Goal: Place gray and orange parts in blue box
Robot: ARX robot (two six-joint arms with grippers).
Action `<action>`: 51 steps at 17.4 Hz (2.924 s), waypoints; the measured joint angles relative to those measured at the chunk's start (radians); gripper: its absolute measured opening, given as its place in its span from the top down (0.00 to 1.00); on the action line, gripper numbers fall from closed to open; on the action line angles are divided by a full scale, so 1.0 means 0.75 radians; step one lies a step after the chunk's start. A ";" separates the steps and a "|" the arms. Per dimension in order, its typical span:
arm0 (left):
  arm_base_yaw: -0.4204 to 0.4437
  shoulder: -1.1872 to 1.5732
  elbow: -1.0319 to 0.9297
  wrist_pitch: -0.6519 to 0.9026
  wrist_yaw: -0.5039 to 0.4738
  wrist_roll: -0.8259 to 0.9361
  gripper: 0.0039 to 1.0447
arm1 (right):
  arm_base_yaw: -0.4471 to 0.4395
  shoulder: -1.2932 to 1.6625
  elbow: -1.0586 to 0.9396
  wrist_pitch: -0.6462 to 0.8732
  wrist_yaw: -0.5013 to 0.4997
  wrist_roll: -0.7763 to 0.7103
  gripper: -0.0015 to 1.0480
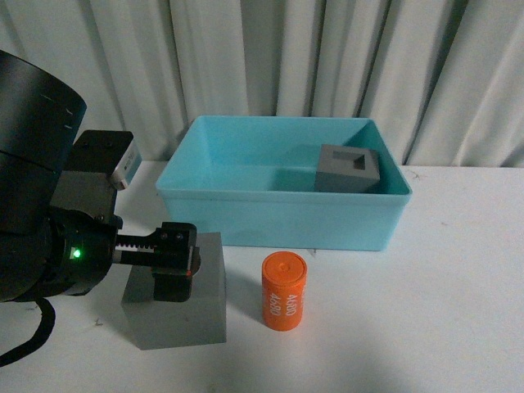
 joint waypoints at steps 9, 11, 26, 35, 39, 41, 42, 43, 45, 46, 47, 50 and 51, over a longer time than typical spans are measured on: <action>-0.015 0.141 0.074 0.041 -0.017 -0.010 0.24 | 0.000 0.000 0.000 0.000 0.000 0.000 0.06; -0.016 0.141 0.073 0.041 -0.005 -0.012 0.43 | 0.000 0.000 0.000 0.000 0.000 0.000 0.06; 0.032 -0.132 0.664 -0.196 0.193 0.036 0.81 | 0.000 0.000 0.000 0.000 0.000 0.000 0.06; 0.073 0.612 1.188 -0.186 0.032 0.324 0.81 | 0.000 0.001 0.000 0.000 0.000 0.000 0.06; 0.090 0.676 1.188 -0.175 0.021 0.347 0.81 | 0.000 0.001 0.000 0.000 0.000 0.000 0.06; 0.098 0.697 1.188 -0.164 0.010 0.357 0.81 | 0.000 0.001 0.000 0.000 0.000 0.000 0.06; 0.100 0.706 1.188 -0.159 0.006 0.367 0.81 | 0.000 0.001 0.000 0.000 0.000 0.000 0.06; 0.107 0.712 1.188 -0.161 0.007 0.369 0.81 | 0.000 0.001 0.000 0.000 0.000 0.000 0.06; 0.114 0.713 1.168 -0.148 0.017 0.368 0.68 | 0.000 0.001 0.000 0.000 0.000 0.000 0.06; 0.118 0.713 1.157 -0.138 0.019 0.368 0.58 | 0.000 0.001 0.000 0.000 0.000 0.000 0.06; 0.126 0.711 1.146 -0.140 0.024 0.364 0.47 | 0.000 0.001 0.000 0.000 0.000 0.000 0.06; 0.154 0.603 1.032 -0.186 0.095 0.283 0.14 | 0.000 0.001 0.000 0.000 0.000 0.000 0.06; 0.168 0.507 0.969 -0.193 0.151 0.221 0.05 | 0.000 0.001 0.000 0.000 0.000 0.000 0.06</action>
